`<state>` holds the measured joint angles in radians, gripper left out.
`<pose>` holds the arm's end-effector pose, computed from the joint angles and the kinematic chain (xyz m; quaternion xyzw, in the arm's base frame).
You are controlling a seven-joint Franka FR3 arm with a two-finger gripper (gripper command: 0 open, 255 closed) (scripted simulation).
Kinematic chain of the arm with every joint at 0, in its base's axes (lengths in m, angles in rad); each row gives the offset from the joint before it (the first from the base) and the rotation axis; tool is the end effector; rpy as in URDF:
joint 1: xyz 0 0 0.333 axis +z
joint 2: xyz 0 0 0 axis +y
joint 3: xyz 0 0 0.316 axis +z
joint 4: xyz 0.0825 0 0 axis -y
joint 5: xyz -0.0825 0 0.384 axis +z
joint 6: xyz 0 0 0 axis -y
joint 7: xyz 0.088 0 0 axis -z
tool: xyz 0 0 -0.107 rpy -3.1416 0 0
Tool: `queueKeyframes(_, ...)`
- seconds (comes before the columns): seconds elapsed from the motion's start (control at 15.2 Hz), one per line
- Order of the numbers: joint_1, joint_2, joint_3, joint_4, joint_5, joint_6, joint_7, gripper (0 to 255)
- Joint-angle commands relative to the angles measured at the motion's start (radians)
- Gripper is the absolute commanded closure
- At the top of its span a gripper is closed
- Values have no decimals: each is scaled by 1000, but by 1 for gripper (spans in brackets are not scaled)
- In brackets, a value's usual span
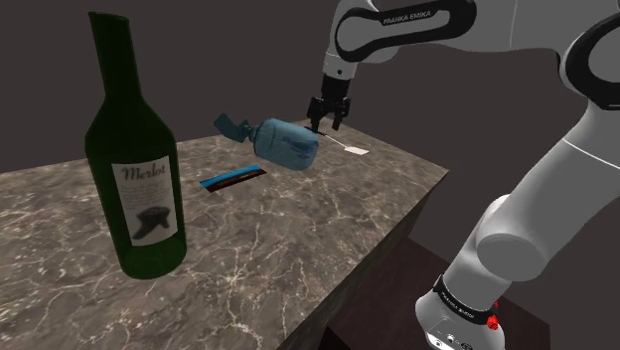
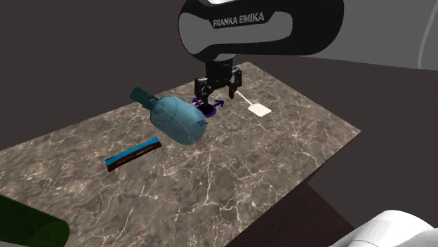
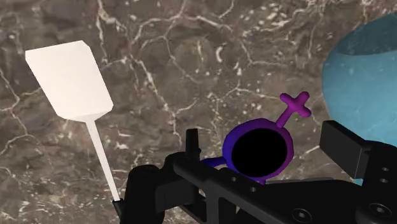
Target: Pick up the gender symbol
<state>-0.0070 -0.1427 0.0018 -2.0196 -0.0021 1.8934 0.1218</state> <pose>0.5175 -0.0028 0.5149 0.9980 -0.0631 0.0083 0.0006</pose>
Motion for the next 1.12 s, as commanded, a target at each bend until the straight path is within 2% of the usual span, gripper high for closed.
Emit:
queueKeyframes(0.0,1,86,0,66,14,19,5,0)
queueKeyframes(0.4,1,320,1,290,52,27,13,0)
queueKeyframes(0.99,1,342,1,216,54,123,9,0)
queueKeyframes(1.06,1,342,2,215,54,124,10,255)
